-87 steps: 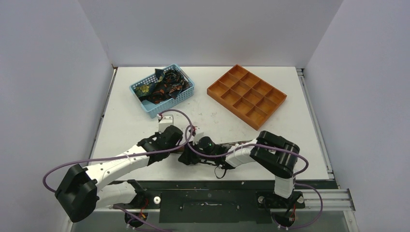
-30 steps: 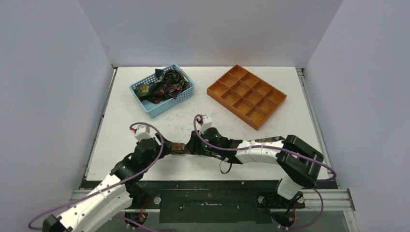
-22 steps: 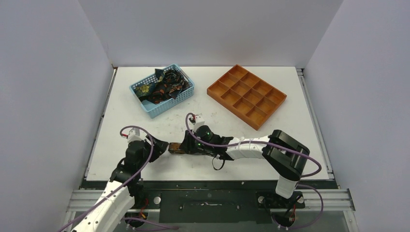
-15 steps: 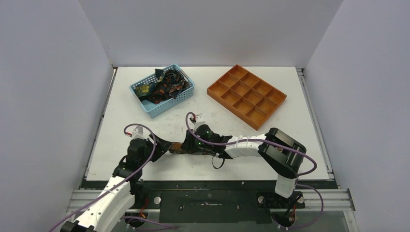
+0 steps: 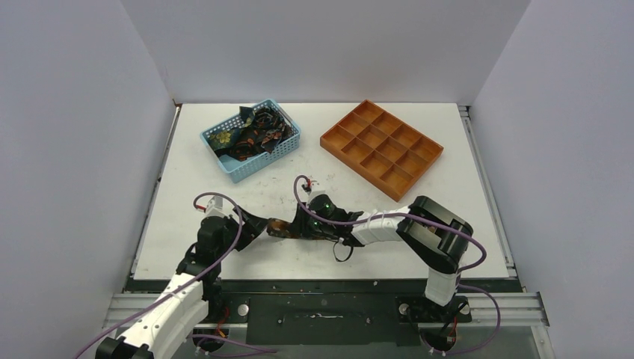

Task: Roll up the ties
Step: Roll the tie at the center of the board.

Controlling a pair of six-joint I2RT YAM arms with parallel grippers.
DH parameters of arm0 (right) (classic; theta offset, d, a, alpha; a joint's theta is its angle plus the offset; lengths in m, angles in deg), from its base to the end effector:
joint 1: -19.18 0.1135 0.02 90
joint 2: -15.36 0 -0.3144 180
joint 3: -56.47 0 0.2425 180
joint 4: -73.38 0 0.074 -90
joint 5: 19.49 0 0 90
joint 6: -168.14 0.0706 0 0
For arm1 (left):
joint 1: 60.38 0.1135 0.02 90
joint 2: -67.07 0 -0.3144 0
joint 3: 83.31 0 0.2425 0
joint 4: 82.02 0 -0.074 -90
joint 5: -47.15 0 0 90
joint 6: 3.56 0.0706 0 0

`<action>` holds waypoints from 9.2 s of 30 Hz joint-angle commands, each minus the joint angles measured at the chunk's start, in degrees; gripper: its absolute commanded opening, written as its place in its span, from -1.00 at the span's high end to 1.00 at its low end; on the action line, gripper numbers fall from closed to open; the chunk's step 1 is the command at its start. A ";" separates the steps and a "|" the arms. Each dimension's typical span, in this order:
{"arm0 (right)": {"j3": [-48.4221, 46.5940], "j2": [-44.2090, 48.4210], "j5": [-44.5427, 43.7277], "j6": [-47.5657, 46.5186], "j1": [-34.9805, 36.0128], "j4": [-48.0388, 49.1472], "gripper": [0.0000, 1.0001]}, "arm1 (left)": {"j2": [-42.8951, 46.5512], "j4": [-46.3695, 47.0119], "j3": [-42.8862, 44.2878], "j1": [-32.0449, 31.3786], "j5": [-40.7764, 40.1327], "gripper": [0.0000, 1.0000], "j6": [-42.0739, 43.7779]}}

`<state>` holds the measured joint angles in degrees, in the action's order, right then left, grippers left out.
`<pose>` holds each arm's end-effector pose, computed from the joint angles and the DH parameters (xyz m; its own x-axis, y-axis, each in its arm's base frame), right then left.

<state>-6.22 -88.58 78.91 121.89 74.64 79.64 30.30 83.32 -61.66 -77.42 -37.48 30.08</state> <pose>0.2160 0.3320 0.1763 -0.8453 -0.0215 -0.5339 -0.4128 0.6606 0.6270 0.1200 -0.0437 0.1668 -0.5706 -0.6920 -0.4421 -0.1907 0.6353 -0.7483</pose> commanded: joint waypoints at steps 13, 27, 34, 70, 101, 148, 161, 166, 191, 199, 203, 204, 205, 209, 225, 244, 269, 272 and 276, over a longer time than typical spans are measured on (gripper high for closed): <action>5.82 -0.50 -1.09 -1.90 -1.02 4.54 0.66 | -10.34 15.81 -0.47 0.60 8.21 -0.57 -0.42; 9.01 -0.71 1.09 -2.17 -2.91 7.35 0.67 | -12.83 6.50 7.66 0.63 12.79 -0.50 6.22; 10.13 -0.92 2.51 -2.18 -3.64 9.01 0.67 | -20.92 0.45 14.70 0.66 19.18 -0.48 12.93; 10.83 -2.09 4.34 -2.13 -4.22 11.08 0.71 | -35.82 -0.45 22.32 -2.04 21.08 0.09 21.69; 20.01 24.10 -12.63 -2.83 -3.07 -3.18 0.40 | -43.29 -48.23 47.37 -15.62 -25.35 1.00 27.14; 27.68 42.38 -20.18 -2.16 -2.96 -15.10 0.35 | -69.59 -55.87 62.19 -32.16 -42.88 -0.36 16.16; 20.02 38.35 -10.11 -5.64 -3.05 -12.11 0.02 | -38.57 -45.69 52.53 -19.55 -25.94 -0.65 18.44; 12.18 27.63 -2.29 -3.09 -1.61 -4.88 0.04 | -19.70 -26.54 33.65 0.60 -4.62 -0.65 16.96; -11.30 -0.01 -6.49 -0.68 4.48 -5.13 0.00 | -12.26 -10.94 13.28 22.13 7.90 -0.84 6.43; -14.26 -2.05 -5.89 -1.34 3.96 -6.68 0.00 | -12.95 -12.87 13.60 22.11 6.59 -0.83 6.58; -13.06 -1.20 -5.07 -0.61 3.78 -4.09 0.00 | -12.72 -13.72 13.83 22.05 5.28 -0.87 7.02; -12.73 -0.69 -5.03 -0.48 3.79 -3.74 -0.01 | -12.73 -13.79 13.96 22.05 5.27 -0.88 7.17; -12.25 -0.12 -4.77 -0.30 3.82 -3.40 -0.03 | -12.76 -13.85 14.06 22.04 5.27 -0.90 7.16; -9.16 2.10 -3.78 1.95 2.92 -1.39 -0.10 | -12.35 -14.05 14.61 22.12 4.87 -0.94 7.16; -13.83 -4.81 0.22 5.72 0.85 -1.39 -0.01 | -21.76 -24.13 23.41 22.93 7.48 -0.93 12.45; -8.81 -6.14 -0.16 2.87 -1.20 -3.85 0.25 | -20.91 -14.50 19.39 19.77 16.56 -0.92 13.78; 0.24 -6.02 2.45 1.87 -3.44 3.03 0.37 | -33.85 -17.61 26.90 12.86 23.87 -0.54 25.06; 2.07 -6.02 2.98 1.86 -3.85 4.15 0.37 | -35.03 -16.66 26.57 12.34 24.66 -0.52 25.47; 3.68 -5.95 3.60 1.95 -4.22 5.69 0.37 | -36.01 -14.30 25.69 12.42 24.87 -0.50 25.62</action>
<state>-6.15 -94.55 83.13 125.56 71.26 90.63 -5.00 64.26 -36.26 -64.87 -14.95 54.14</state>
